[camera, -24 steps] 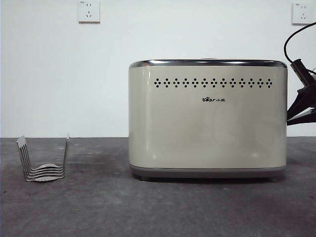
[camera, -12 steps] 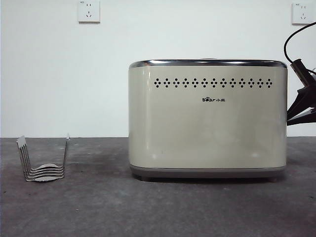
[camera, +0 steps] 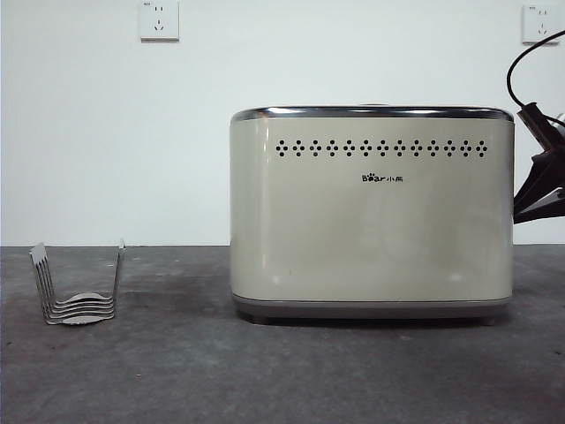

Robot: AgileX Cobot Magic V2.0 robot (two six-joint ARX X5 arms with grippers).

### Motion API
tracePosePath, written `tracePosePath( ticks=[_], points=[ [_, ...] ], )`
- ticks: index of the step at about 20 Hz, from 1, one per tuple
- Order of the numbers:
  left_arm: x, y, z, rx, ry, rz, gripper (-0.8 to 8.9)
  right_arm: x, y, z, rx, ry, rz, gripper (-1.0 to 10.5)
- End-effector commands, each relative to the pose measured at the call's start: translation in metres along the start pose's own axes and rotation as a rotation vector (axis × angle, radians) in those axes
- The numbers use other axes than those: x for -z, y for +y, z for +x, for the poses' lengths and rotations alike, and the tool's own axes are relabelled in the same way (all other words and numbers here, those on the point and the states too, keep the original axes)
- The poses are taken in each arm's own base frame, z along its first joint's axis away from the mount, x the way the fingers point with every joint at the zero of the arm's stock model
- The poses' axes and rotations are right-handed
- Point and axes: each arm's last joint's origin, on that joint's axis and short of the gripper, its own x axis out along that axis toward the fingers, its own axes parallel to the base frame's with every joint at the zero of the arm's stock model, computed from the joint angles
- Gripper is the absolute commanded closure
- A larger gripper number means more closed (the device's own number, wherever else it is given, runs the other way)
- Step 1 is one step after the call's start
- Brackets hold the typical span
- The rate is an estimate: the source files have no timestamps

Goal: Pick up a slice of bread from the rack,put the bread on the toaster,press the button

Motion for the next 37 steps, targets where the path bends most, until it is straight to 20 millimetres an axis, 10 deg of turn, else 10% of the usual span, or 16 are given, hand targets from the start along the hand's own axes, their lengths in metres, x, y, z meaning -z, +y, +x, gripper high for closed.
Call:
tracePosePath(
  ticks=[1, 18, 24, 37],
  points=[
    [0.001, 0.000, 0.001, -0.001, 0.002, 0.004, 8.22, 0.007, -0.005, 0.003, 0.053, 0.016, 0.006, 9.5],
    [0.001, 0.000, 0.001, -0.001, 0.001, 0.023, 8.22, 0.026, 0.135, -0.104, -0.006, -0.260, -0.353, 9.5],
    [0.001, 0.000, 0.001, -0.001, 0.001, 0.052, 8.22, 0.073, 0.192, -0.159, 0.286, -0.413, -0.480, 9.5],
    [-0.003, -0.001, 0.007, -0.003, 0.020, 0.054, 8.17, 0.177, 0.242, -0.217, 0.695, -0.603, -0.455, 9.5]
  ],
)
